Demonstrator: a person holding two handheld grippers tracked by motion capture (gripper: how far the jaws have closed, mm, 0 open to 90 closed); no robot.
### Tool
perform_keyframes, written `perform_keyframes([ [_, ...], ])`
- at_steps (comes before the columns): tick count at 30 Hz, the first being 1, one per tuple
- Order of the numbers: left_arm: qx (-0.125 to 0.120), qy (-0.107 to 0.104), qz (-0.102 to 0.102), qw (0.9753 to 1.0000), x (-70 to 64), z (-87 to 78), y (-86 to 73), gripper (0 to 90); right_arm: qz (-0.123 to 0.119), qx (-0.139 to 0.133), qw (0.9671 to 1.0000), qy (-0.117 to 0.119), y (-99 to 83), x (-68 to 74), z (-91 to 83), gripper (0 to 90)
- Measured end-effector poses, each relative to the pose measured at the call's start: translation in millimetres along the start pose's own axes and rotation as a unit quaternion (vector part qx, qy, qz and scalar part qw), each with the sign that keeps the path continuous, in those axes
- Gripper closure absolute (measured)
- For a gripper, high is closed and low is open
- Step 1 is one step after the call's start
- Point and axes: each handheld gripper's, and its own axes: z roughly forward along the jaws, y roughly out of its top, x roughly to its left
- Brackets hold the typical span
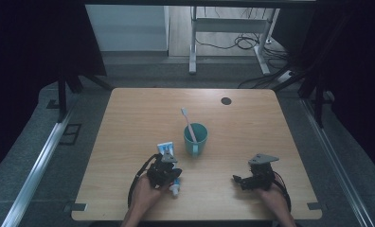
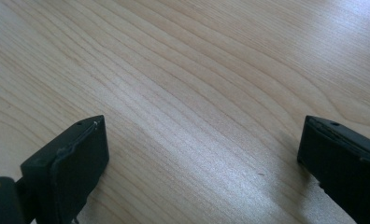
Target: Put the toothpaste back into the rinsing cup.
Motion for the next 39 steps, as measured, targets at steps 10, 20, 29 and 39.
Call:
perform_keyframes([
  [10,0.017,0.013,-0.005,0.9998,3.3,-6.9,-4.2,89.6,-0.001,0.0,1.0,0.0,0.0,-0.1,0.1,1.7],
  [20,0.034,0.034,-0.012,0.9987,13.3,-16.8,-9.7,89.5,-0.001,0.0,1.0,0.0,0.0,-0.1,0.0,1.7],
  [29,0.042,0.047,-0.019,0.9978,20.0,-23.1,-14.1,89.5,-0.001,0.0,1.0,0.0,0.0,-0.1,0.1,1.6],
  [39,0.049,0.06,-0.027,0.9967,29.6,-30.2,-21.2,89.4,-0.001,0.0,1.0,0.0,0.0,-0.1,0.0,1.7],
])
